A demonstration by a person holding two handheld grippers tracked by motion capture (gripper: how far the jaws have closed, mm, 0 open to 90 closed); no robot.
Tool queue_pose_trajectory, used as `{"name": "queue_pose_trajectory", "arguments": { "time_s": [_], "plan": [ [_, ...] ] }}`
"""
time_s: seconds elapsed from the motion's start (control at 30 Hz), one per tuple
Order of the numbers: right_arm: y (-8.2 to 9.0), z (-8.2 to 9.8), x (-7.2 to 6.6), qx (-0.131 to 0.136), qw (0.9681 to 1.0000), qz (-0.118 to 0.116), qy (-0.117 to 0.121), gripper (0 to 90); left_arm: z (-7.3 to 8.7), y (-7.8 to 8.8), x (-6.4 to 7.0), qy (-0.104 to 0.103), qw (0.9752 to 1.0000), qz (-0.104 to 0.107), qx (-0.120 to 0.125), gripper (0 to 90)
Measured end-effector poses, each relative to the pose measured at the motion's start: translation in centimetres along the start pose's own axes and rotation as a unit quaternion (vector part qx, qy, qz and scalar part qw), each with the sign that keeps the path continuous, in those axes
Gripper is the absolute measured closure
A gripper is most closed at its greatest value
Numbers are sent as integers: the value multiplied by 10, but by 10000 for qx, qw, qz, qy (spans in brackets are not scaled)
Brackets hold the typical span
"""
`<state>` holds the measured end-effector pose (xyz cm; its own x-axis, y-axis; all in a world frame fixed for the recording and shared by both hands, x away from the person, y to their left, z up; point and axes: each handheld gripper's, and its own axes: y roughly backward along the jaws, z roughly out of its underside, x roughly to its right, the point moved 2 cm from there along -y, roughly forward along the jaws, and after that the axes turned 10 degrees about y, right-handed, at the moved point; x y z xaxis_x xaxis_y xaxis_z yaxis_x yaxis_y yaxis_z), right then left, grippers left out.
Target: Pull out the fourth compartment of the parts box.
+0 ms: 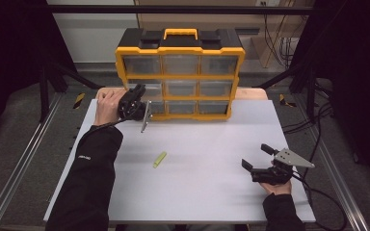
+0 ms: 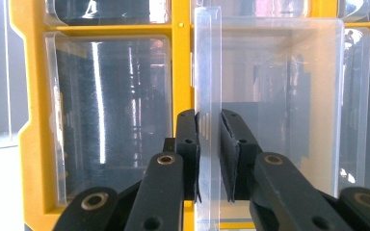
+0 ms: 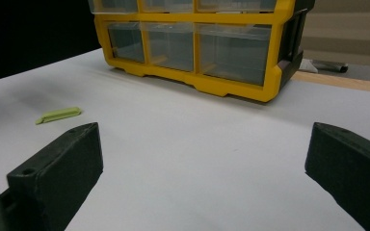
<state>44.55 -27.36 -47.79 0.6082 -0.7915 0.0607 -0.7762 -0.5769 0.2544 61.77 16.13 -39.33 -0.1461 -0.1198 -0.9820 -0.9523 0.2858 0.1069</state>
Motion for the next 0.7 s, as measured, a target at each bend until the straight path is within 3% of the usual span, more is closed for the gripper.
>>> {"name": "queue_pose_trajectory", "arguments": {
  "time_s": [0.7],
  "plan": [
    [0, 0, 0, 8, 10000, -12, -10, 2, -1, 12, 3, -7, 9999, -96, 80, 791]
  ]
}}
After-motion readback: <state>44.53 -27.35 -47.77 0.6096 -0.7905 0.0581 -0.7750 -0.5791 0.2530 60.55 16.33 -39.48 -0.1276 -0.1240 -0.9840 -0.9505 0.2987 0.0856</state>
